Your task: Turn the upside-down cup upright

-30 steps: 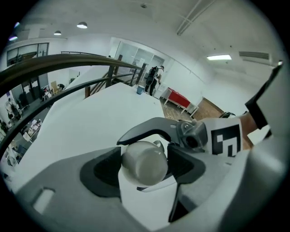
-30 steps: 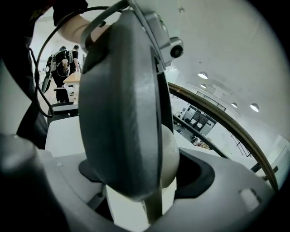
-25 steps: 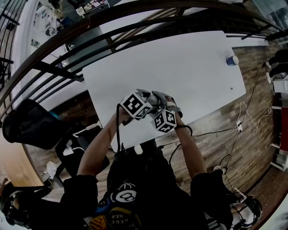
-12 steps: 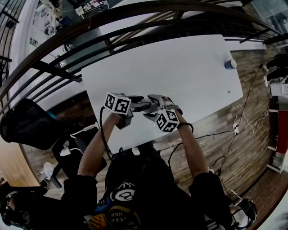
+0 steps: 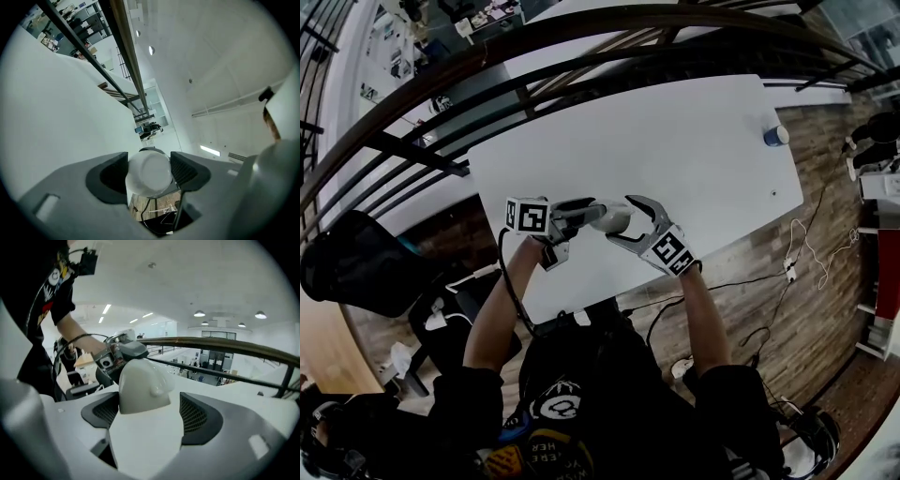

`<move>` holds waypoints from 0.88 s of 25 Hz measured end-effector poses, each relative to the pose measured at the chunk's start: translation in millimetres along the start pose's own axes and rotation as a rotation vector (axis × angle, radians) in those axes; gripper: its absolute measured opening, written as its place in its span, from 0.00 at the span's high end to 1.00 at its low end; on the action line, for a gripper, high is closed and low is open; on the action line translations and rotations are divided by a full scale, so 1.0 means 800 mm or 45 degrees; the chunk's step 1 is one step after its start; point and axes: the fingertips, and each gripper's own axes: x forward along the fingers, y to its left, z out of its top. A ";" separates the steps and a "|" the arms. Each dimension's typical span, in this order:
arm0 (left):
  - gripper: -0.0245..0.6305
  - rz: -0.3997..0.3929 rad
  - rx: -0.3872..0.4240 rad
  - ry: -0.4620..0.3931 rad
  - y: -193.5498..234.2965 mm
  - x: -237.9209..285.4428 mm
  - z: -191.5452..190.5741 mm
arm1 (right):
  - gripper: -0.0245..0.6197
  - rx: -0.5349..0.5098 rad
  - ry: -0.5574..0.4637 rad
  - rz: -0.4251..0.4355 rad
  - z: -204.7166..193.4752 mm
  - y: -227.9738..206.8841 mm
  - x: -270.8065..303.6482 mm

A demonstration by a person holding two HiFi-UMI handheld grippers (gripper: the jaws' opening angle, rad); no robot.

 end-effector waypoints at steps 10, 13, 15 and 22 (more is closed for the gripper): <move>0.52 -0.118 -0.042 -0.121 -0.030 -0.001 0.023 | 0.69 1.007 -0.684 0.442 0.053 0.000 -0.057; 0.52 -0.115 0.020 -0.107 -0.027 -0.003 0.019 | 0.80 1.013 -0.680 0.460 0.059 0.000 -0.050; 0.51 -0.096 0.088 -0.096 -0.027 -0.007 0.017 | 0.80 1.002 -0.642 0.460 0.059 0.005 -0.047; 0.82 0.447 0.500 -0.067 0.027 -0.066 0.029 | 0.91 0.640 -0.070 -0.019 -0.020 -0.019 -0.001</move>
